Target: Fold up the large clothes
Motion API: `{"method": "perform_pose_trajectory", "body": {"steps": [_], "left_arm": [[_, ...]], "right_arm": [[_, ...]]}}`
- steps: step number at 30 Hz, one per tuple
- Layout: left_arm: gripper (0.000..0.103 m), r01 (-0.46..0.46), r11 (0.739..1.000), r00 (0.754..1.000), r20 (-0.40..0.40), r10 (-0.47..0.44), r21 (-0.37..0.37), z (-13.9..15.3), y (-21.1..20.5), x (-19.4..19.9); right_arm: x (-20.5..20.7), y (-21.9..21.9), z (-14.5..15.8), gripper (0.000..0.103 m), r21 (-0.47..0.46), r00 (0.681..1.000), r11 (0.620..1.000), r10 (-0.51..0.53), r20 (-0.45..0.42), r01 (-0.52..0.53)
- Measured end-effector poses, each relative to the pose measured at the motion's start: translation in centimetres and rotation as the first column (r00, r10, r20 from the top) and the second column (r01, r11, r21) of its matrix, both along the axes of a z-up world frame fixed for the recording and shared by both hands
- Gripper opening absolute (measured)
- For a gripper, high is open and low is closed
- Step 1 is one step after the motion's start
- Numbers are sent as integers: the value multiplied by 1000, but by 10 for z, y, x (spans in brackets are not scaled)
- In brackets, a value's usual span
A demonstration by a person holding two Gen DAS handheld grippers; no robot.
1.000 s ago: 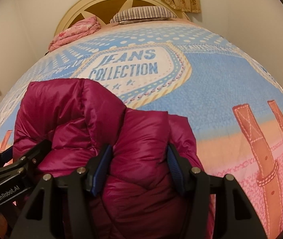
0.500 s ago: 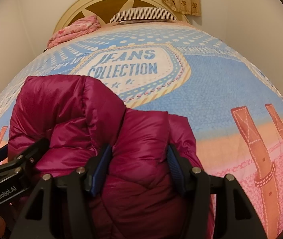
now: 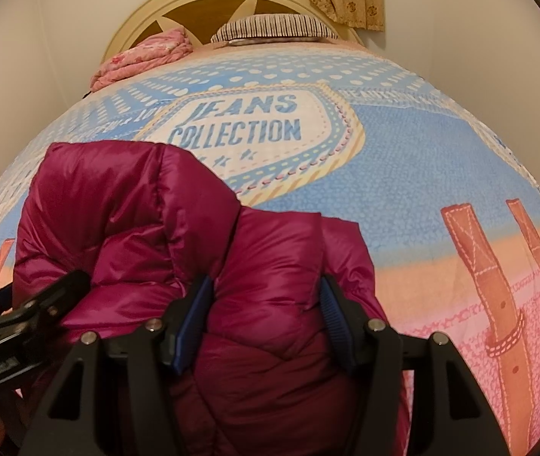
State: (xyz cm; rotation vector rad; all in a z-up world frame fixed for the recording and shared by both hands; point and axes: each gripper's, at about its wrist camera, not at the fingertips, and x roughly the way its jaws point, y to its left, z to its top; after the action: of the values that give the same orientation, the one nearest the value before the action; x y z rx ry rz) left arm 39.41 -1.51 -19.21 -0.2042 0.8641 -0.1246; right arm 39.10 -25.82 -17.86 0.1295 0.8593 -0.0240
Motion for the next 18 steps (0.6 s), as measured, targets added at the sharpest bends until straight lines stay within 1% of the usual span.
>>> {"method": "perform_pose_trajectory", "body": {"steps": [1, 3, 4, 5, 6, 7, 8, 9, 10, 14, 16, 18], "left_arm": [[101, 13, 1000, 1000, 17, -13, -4, 5, 4, -12], [101, 29, 999, 998, 56, -31, 39, 12, 10, -37], [101, 41, 998, 997, 57, -44, 57, 12, 12, -46], [101, 54, 996, 997, 47, -58, 71, 9, 12, -53], [101, 55, 995, 998, 31, -57, 79, 4, 12, -59], [101, 49, 996, 998, 26, -51, 71, 1, 12, -62], [101, 35, 998, 999, 22, -36, 43, -2, 14, -66], [101, 26, 999, 1000, 16, -26, 28, -3, 15, -66], [101, 17, 1000, 1000, 7, -17, 14, -3, 16, -65], [102, -3, 1000, 999, -42, 3, -20, -9, 14, -61], [102, -5, 1000, 999, -47, 4, -27, -9, 13, -62], [102, 5, 1000, 999, -44, -7, -31, -10, 12, -61]], "right_arm": [[-3, -2, 4, 63, 6, 1000, 1000, 16, -1, -16], [-15, -7, 14, 76, 15, 999, 999, 29, 20, -29], [-22, -11, 19, 96, 12, 999, 1000, 26, 41, -27], [-36, -18, 26, 103, 1, 997, 1000, 5, 83, -5], [-44, -23, 28, 103, -3, 994, 1000, -9, 105, 9], [-50, -28, 27, 103, -8, 995, 1000, -20, 99, 21], [-52, -31, 24, 103, -1, 996, 1000, -21, 81, 21], [-53, -36, 18, 103, 31, 999, 999, -18, 51, 16], [-54, -40, 13, 100, 60, 999, 998, -17, 35, 14], [-60, -47, 5, 98, 105, 1000, 994, -20, 18, 18], [-59, -50, 0, 98, 131, 1000, 991, -10, -5, 11], [-59, -60, -8, 97, 207, 1000, 978, -6, -28, 12]]}}
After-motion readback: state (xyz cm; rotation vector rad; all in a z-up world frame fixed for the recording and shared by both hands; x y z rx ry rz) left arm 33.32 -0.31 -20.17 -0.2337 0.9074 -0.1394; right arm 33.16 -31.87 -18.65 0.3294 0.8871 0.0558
